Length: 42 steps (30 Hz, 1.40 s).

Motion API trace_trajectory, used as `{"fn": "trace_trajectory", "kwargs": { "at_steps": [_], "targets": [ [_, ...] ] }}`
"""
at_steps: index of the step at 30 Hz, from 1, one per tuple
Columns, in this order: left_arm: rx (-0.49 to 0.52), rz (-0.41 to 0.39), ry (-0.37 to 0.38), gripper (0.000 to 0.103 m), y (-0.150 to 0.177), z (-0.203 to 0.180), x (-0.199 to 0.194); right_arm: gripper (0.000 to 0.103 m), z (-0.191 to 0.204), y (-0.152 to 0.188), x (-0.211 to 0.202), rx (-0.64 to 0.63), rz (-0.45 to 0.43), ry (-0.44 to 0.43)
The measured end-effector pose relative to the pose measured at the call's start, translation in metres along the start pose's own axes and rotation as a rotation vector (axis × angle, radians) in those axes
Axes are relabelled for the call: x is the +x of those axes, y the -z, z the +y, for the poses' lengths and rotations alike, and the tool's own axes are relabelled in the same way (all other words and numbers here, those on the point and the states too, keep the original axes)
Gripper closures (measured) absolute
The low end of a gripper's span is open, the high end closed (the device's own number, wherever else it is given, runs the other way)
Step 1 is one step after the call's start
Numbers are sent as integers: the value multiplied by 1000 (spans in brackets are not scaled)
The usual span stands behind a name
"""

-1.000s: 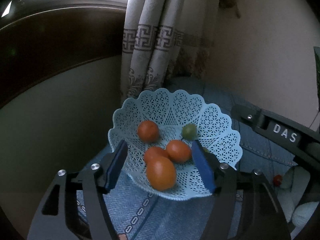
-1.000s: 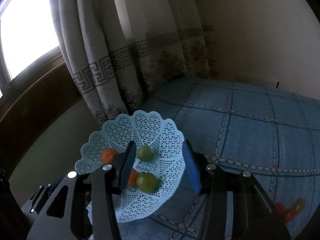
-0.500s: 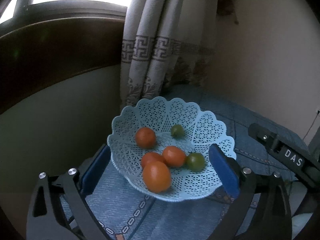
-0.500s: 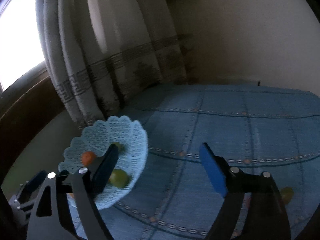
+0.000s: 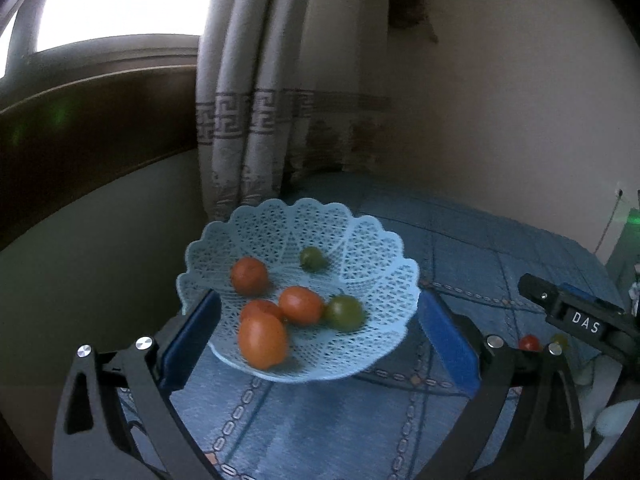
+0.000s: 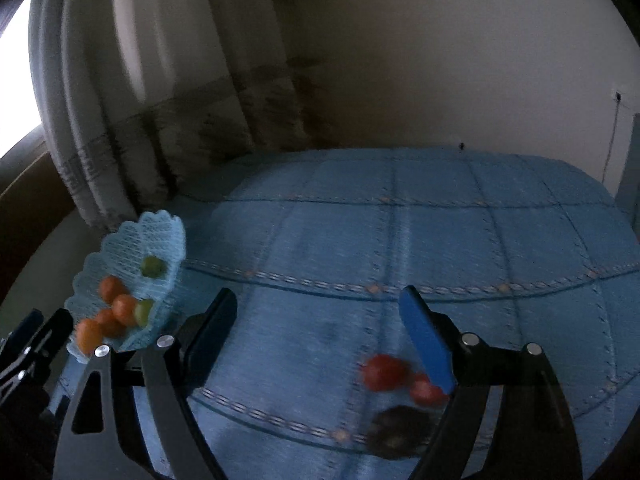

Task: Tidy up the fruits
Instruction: 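Move the left tool to the dark round fruit and grasp it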

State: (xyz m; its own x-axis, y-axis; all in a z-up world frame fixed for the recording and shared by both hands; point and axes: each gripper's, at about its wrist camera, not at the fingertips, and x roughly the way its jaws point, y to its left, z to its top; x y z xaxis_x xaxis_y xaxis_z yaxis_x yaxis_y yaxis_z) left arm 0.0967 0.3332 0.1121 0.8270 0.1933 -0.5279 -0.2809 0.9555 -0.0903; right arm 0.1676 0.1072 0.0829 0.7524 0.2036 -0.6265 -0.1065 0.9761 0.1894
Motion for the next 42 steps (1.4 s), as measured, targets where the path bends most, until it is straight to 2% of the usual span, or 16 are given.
{"fn": "trace_trajectory", "kwargs": {
  "at_steps": [7,11,18,32,40,41,42],
  "targets": [
    [63,13,37,3,8,-24,-5,20,-51,6,-6,73,39,75],
    [78,34,64,3,12,-35,-6,20,-67,10,-10,78,41,96],
    [128,64,117,3,19,-64,-9,20,-92,19,-18,106,44,102],
    [248,200,246,3,52,-142,2,20,-137,34,-17,193,31,104],
    [331,270,326,3,67,-187,14,20,-142,39,-17,186,24,101],
    [344,278,330,6,69,-193,16,20,-142,40,-17,189,26,96],
    [354,286,335,13,70,-198,19,20,-145,40,-18,194,26,93]
  ]
}}
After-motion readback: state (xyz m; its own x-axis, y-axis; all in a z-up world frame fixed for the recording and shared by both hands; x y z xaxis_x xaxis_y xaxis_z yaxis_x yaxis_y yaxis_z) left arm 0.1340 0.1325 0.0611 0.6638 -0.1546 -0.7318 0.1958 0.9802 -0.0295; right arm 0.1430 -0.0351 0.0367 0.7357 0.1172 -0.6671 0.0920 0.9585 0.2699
